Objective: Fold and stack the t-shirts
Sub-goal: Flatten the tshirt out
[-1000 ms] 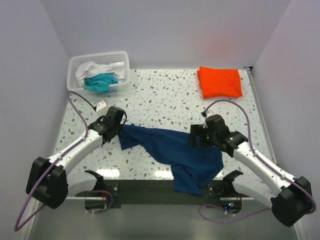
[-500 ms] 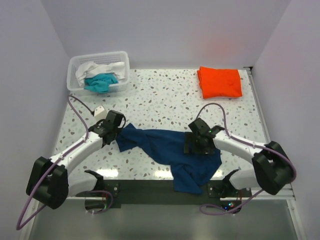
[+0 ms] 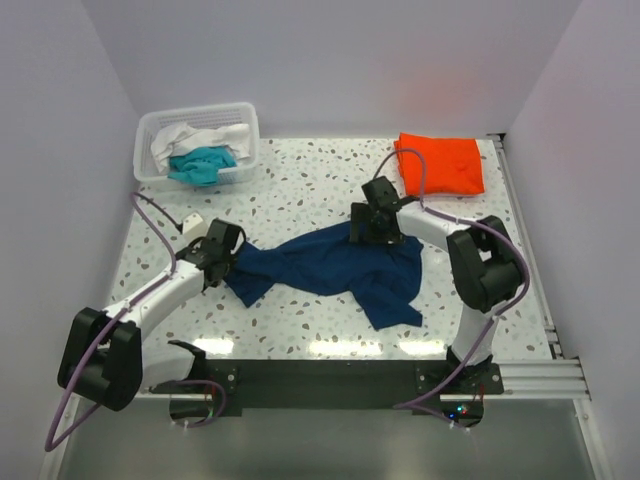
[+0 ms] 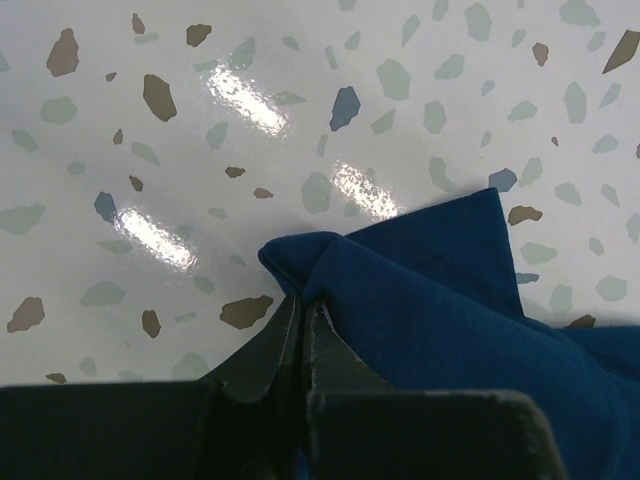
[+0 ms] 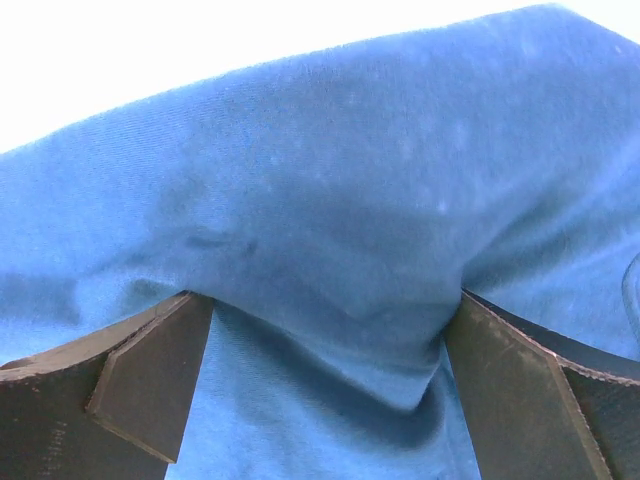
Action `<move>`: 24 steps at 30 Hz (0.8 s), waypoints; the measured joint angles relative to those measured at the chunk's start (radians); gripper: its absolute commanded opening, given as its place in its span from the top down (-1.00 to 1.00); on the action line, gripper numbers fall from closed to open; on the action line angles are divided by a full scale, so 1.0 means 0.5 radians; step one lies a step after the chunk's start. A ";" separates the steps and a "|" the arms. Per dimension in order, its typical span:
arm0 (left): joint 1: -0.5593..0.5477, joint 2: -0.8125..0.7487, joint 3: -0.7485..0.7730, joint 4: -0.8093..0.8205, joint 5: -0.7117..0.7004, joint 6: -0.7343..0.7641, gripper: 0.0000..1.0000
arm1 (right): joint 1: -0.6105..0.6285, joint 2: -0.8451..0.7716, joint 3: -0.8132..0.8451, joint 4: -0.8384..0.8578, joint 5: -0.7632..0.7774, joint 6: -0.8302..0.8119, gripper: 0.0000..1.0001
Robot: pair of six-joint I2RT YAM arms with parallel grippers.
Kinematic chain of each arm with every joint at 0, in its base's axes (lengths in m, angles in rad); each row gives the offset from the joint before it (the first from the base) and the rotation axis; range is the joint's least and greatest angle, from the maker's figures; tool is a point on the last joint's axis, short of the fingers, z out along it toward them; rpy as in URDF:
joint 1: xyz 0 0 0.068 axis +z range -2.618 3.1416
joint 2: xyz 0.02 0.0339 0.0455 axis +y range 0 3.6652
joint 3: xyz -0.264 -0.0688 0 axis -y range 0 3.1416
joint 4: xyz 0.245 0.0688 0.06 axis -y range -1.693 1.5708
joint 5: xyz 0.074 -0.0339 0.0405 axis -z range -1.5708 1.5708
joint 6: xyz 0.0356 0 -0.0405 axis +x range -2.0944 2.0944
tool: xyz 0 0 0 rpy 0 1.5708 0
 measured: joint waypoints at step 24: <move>0.017 -0.132 -0.059 0.084 0.173 0.111 1.00 | -0.005 -1.616 -1.088 -0.743 0.146 0.307 -0.84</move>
